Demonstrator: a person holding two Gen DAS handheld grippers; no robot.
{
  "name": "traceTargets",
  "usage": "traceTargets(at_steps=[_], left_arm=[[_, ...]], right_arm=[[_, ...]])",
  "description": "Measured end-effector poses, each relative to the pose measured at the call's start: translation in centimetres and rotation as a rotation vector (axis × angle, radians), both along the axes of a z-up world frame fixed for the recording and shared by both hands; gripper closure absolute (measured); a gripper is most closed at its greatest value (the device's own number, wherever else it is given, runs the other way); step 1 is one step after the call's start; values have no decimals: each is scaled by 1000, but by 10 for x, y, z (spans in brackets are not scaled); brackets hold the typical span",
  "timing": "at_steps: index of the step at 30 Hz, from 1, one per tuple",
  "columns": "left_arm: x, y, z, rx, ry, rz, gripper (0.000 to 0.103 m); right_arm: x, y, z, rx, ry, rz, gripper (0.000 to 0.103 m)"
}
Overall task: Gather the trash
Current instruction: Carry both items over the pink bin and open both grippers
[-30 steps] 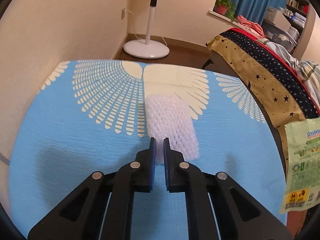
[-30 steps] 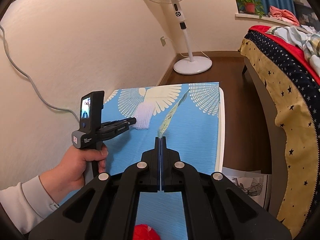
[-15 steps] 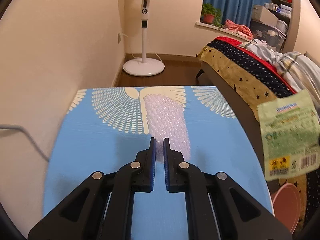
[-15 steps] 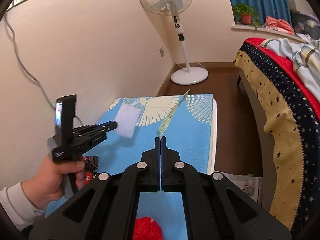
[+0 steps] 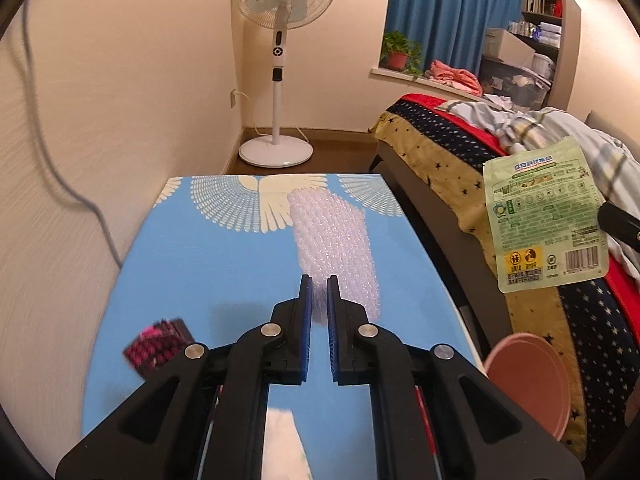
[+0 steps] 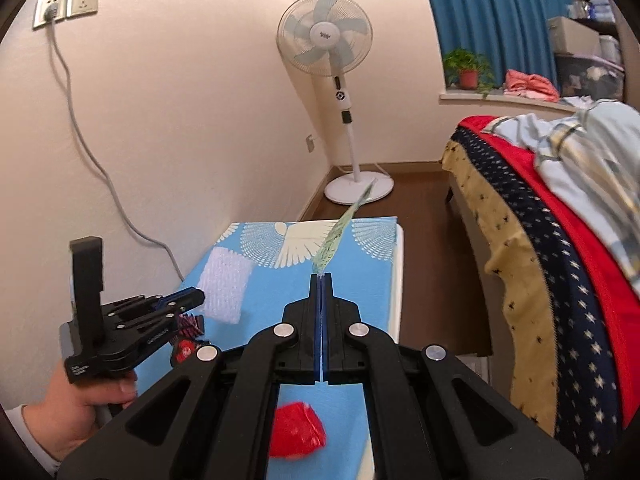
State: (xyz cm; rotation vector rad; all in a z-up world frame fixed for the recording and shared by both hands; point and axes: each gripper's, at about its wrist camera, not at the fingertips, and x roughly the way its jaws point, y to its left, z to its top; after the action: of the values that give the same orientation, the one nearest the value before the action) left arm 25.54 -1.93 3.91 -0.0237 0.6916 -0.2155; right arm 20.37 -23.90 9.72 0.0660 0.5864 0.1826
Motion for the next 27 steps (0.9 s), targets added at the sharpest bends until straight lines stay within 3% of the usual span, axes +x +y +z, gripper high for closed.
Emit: traceTargets(at_steps=[12,19,27], left_arm=[[-77,-23,19,-9,-103,-31,96],[-105,-31,10,-62,-99,-27,96],[-130,-46,-4,-46,-100,-49,96]], right_arm=[[-81,-20,-14,-33,-43,-82,103],[-108,-33,-10,-44,-71,-126,103],[-136,-59,-16,-31,-77,-191,103]])
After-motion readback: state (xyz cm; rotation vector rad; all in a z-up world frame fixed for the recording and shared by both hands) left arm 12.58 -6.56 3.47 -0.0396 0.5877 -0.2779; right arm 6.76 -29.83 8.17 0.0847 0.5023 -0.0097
